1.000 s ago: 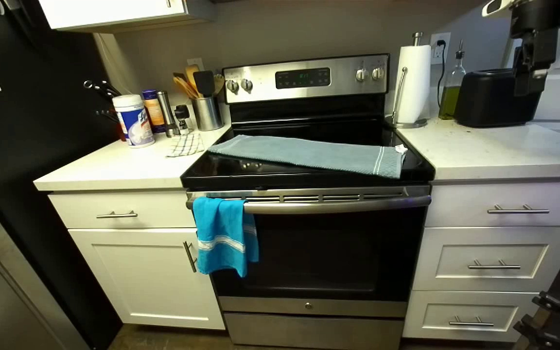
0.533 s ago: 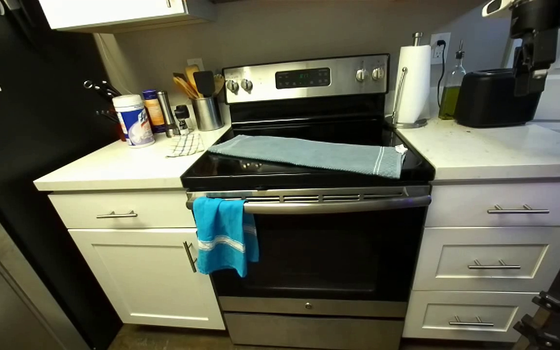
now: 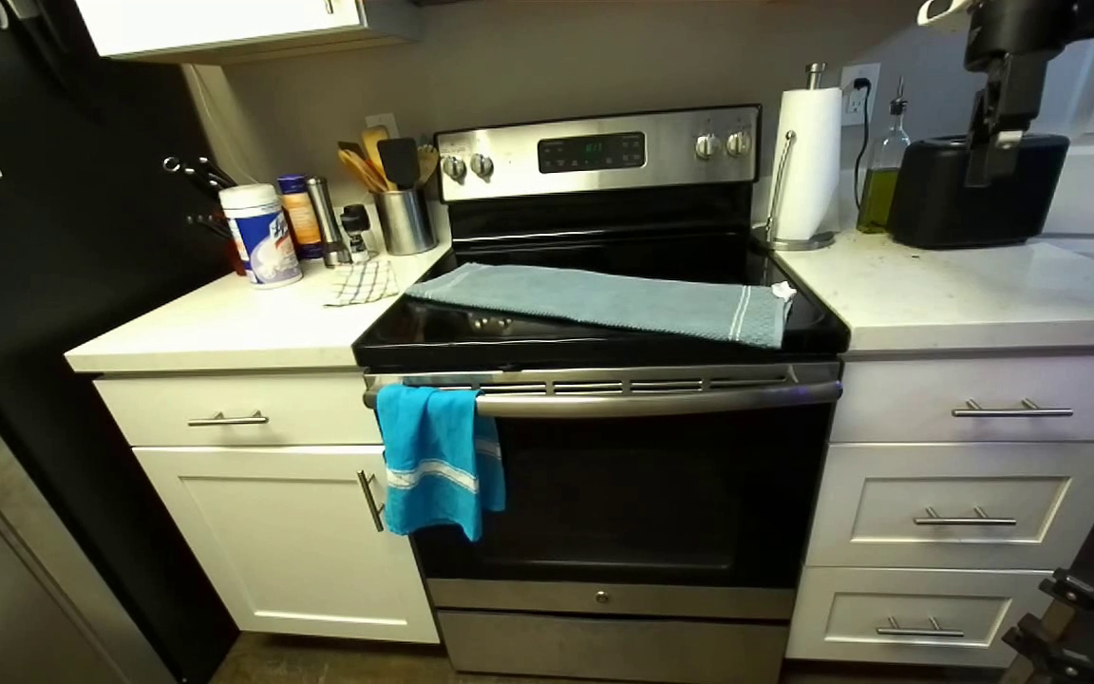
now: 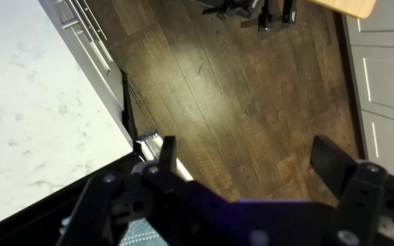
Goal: Hang the light blue towel on the handle of the oven door.
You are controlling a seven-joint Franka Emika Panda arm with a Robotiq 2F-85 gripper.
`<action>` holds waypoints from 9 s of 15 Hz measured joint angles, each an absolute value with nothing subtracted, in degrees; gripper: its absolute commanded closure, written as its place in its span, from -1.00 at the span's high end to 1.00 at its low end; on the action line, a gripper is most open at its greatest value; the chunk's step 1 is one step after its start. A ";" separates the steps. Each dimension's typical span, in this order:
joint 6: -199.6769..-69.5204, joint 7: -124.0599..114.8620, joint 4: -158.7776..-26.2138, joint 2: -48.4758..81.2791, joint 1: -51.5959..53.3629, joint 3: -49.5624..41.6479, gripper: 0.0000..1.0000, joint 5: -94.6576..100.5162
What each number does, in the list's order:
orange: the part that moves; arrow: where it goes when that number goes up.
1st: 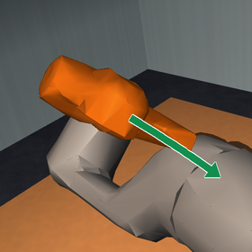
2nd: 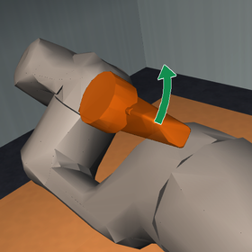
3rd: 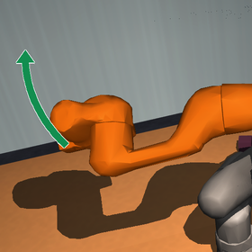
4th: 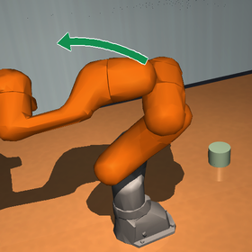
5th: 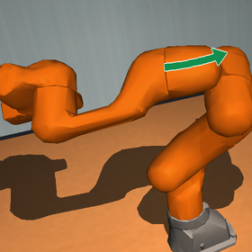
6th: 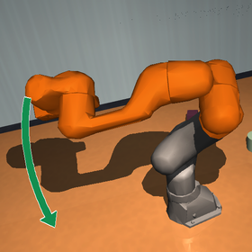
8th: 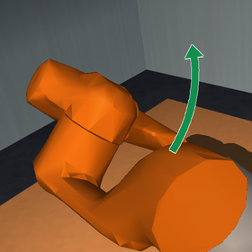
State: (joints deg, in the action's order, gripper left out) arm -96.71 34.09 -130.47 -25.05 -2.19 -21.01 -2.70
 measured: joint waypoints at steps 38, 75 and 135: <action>-120.18 -23.34 -114.45 9.25 -7.74 -12.09 1.00 -30.47; -128.43 -62.65 -113.97 14.75 -4.16 -11.31 1.00 -10.30; -133.40 -62.54 -120.11 1.04 -6.75 -9.43 -0.95 -19.97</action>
